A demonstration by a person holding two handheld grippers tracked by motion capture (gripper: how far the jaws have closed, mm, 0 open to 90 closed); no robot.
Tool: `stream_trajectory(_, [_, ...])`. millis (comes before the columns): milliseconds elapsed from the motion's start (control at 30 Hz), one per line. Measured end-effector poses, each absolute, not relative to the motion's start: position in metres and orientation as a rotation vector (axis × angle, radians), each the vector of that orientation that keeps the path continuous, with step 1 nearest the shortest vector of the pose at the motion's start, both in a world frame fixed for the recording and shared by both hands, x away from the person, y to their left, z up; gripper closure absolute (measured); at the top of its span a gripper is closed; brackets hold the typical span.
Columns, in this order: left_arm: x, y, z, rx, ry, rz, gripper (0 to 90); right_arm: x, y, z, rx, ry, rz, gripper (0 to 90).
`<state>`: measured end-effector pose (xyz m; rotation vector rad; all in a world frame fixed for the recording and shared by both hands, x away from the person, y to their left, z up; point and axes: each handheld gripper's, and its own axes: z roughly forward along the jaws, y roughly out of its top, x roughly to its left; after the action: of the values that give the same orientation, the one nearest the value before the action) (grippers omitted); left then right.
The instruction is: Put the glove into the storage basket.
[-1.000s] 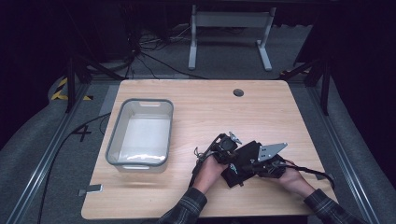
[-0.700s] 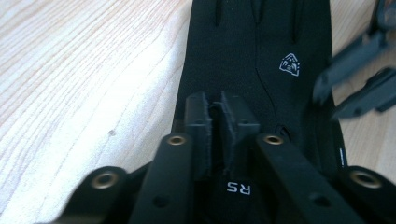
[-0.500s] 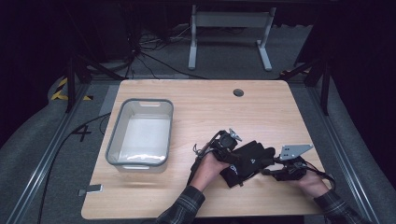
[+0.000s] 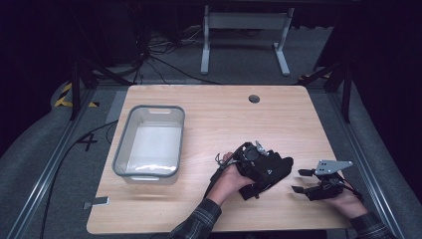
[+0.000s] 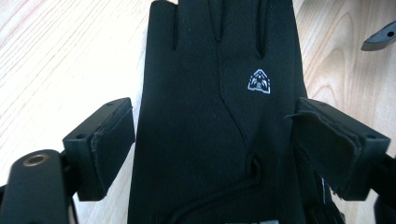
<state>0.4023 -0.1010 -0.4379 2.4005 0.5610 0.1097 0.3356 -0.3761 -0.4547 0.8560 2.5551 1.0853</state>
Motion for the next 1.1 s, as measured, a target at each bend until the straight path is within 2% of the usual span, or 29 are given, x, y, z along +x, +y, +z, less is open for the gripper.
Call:
stream_trajectory(233, [0.401, -0.11, -0.45, 2.464, 0.548, 0.126, 13.3, 0.341, -0.382, -0.461, 0.913, 2.523, 1.037, 19.2])
stream_trajectory(600, [0.401, -0.109, -0.455, 2.452, 0.535, 0.079, 15.4, 0.344, -0.385, -0.465, 0.929, 2.483, 1.022, 13.6])
stream_trajectory(733, [0.399, -0.109, -0.453, 2.452, 0.519, 0.079, 22.0, 0.345, -0.386, -0.468, 0.936, 2.466, 1.035, 8.5])
stream_trajectory(867, [0.398, -0.108, -0.452, 2.454, 0.512, 0.068, 33.2, 0.346, -0.386, -0.468, 0.948, 2.466, 1.025, 5.7])
stream_trajectory(900, [0.397, -0.108, -0.451, 2.455, 0.504, 0.066, 33.2, 0.346, -0.386, -0.468, 0.952, 2.467, 1.023, 5.1])
stream_trajectory(1100, [0.394, -0.108, -0.449, 2.46, 0.471, 0.027, 53.9, 0.346, -0.386, -0.468, 0.954, 2.468, 1.022, 4.8])
